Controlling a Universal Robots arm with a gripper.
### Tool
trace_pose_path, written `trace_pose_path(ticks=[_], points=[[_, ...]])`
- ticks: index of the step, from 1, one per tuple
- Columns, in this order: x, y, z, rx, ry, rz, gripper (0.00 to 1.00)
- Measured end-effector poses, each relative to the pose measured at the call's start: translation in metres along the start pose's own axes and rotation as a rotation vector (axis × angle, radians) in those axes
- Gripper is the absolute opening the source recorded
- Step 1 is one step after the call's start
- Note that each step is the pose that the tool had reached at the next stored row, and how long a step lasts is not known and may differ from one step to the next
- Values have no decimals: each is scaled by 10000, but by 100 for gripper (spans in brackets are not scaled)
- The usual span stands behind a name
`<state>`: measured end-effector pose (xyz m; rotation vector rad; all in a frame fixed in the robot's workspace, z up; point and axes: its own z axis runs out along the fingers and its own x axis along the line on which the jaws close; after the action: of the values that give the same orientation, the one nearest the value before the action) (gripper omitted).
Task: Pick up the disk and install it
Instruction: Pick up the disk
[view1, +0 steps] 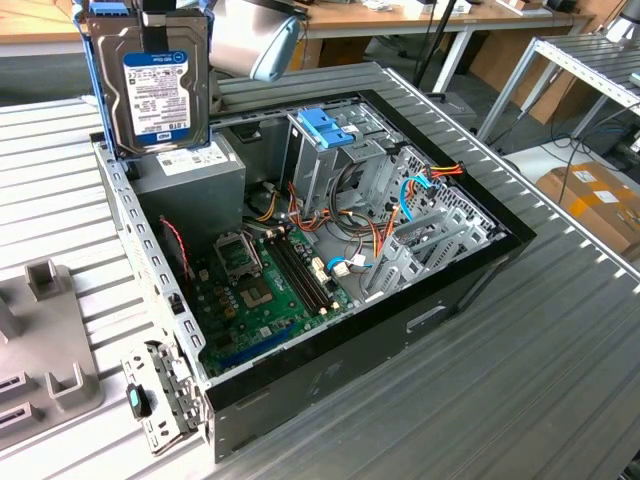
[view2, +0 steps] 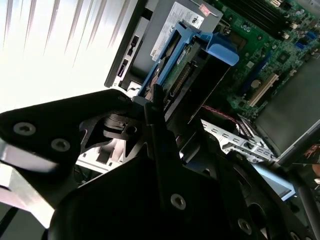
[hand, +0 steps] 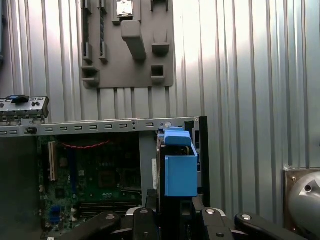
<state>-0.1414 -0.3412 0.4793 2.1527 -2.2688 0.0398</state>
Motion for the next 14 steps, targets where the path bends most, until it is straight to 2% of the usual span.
trace_pose_path(ticks=[6,8,11,14], points=[[-7,-137,1,1,-1,0,35],[-11,-210,2,0,0,1,35],[-14,-273,2,0,0,0,35],[-19,-368,3,1,-1,0,35]])
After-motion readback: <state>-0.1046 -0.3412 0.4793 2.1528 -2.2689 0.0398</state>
